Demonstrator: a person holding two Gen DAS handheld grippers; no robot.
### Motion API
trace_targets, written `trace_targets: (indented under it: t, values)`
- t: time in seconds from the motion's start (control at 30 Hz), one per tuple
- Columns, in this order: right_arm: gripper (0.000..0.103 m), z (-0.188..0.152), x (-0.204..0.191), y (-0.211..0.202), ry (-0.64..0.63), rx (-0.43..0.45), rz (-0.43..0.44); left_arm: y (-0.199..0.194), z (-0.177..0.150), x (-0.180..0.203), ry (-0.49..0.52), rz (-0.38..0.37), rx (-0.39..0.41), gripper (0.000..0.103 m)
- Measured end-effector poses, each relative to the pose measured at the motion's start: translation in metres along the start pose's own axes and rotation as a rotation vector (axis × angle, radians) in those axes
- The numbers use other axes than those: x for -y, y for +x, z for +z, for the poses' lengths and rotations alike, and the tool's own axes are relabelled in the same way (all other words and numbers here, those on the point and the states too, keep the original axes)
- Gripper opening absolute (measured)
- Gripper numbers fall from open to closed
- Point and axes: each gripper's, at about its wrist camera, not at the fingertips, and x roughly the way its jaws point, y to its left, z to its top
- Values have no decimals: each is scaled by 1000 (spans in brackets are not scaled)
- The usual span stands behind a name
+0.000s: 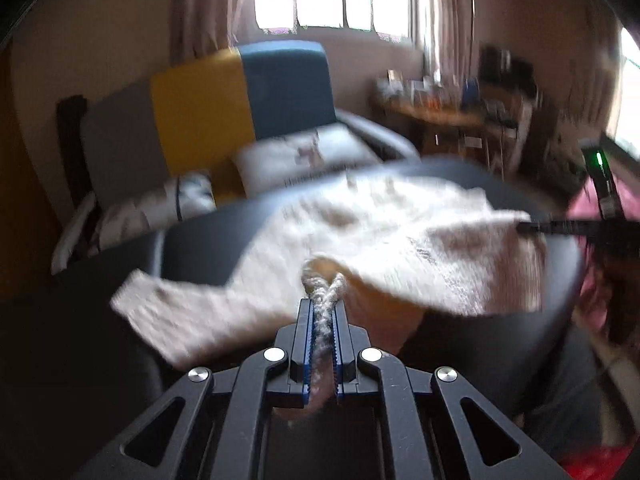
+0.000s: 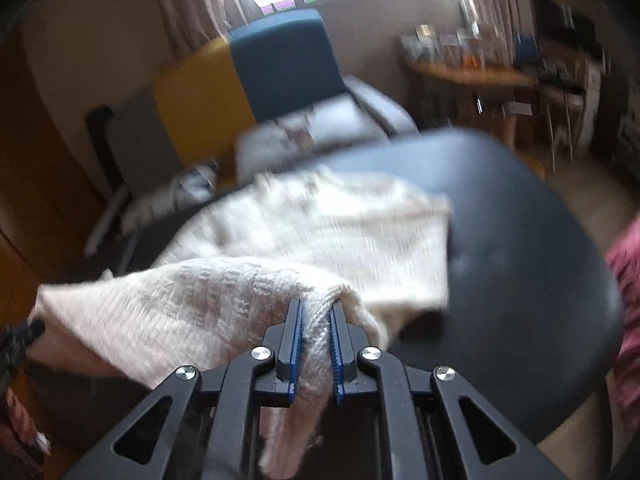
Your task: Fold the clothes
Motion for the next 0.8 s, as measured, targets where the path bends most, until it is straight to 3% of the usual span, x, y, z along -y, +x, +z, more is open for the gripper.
trace_targets:
  t: [0.23, 0.33, 0.4, 0.43, 0.47, 0.53, 0.63, 0.67, 0.8]
  values:
    - [12, -38, 21, 64, 2, -175, -122, 64, -47, 34, 28, -104, -167, 9]
    - [17, -48, 18, 72, -28, -188, -117, 76, -58, 45, 83, -107, -167, 11]
    - [21, -47, 18, 70, -36, -195, -94, 68, -56, 43, 83, -153, -155, 21]
    - [23, -48, 21, 67, -27, -198, -79, 62, -53, 39, 75, -196, -157, 34]
    - [23, -47, 24, 63, -13, -198, -67, 54, -48, 33, 65, -225, -154, 55]
    - [24, -42, 32, 48, 16, -181, -41, 36, -38, 14, 33, -266, -124, 85]
    - [25, -28, 38, 21, 25, -103, -40, 8, -17, -25, -58, -306, -37, 91]
    - [26, -24, 38, 13, 22, -82, -42, 4, -9, -39, -101, -312, -19, 99]
    - [28, 4, 17, 7, -42, -15, -44, 28, 25, -73, -204, -138, -19, 102]
